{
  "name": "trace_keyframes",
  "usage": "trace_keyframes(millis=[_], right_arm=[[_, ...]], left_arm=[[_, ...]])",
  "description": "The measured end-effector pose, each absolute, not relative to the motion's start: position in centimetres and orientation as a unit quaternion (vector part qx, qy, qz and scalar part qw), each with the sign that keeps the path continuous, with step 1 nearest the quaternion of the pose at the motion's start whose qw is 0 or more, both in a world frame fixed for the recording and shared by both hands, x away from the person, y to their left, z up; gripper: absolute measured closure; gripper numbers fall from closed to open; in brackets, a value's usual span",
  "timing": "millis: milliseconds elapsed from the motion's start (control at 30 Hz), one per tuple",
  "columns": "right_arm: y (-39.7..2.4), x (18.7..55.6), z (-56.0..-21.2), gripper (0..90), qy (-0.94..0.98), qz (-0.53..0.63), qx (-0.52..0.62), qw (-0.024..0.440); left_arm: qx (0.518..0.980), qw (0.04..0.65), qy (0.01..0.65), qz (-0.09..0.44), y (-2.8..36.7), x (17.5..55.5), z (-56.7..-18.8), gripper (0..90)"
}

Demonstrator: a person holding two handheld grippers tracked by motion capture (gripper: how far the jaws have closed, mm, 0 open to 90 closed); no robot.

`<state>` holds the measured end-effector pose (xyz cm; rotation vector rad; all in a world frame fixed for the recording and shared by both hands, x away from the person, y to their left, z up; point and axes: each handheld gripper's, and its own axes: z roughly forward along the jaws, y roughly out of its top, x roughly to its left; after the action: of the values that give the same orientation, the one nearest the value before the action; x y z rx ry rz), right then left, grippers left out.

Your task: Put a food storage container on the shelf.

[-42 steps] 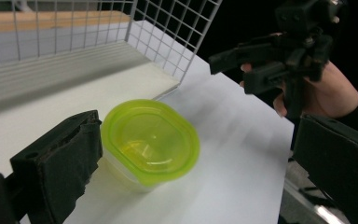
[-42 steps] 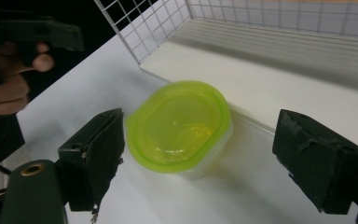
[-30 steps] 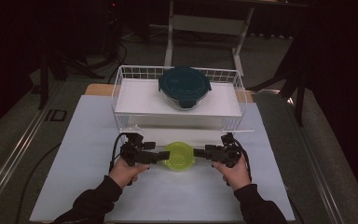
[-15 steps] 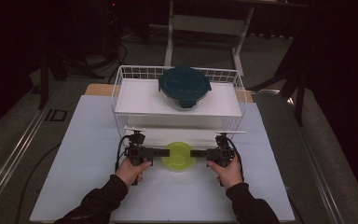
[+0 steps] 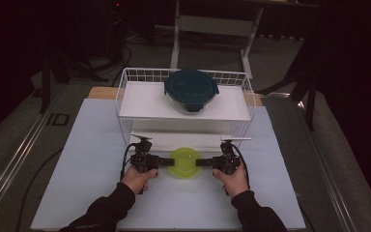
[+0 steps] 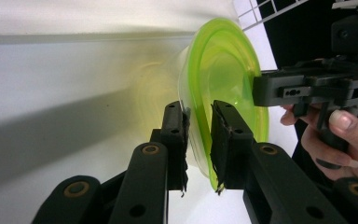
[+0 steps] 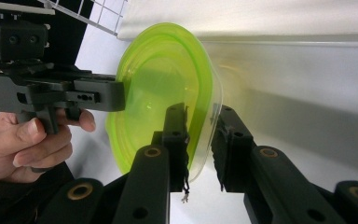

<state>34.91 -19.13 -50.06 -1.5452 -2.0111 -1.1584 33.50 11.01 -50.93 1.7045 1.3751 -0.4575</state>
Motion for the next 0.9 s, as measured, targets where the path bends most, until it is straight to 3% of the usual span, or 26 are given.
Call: trace_keyframes(millis=[467,900], right_arm=[[-18.5,33.3,-48.9,80.6,-0.728,-0.398,-0.539,0.142],[-18.7,32.2,-47.4,80.6,-0.729,-0.409,-0.528,0.148]], left_arm=[[0.707,0.417,0.548,-0.158,10.7,32.0,-49.7,80.4],[0.712,0.429,0.532,-0.159,11.1,30.9,-47.5,80.6]])
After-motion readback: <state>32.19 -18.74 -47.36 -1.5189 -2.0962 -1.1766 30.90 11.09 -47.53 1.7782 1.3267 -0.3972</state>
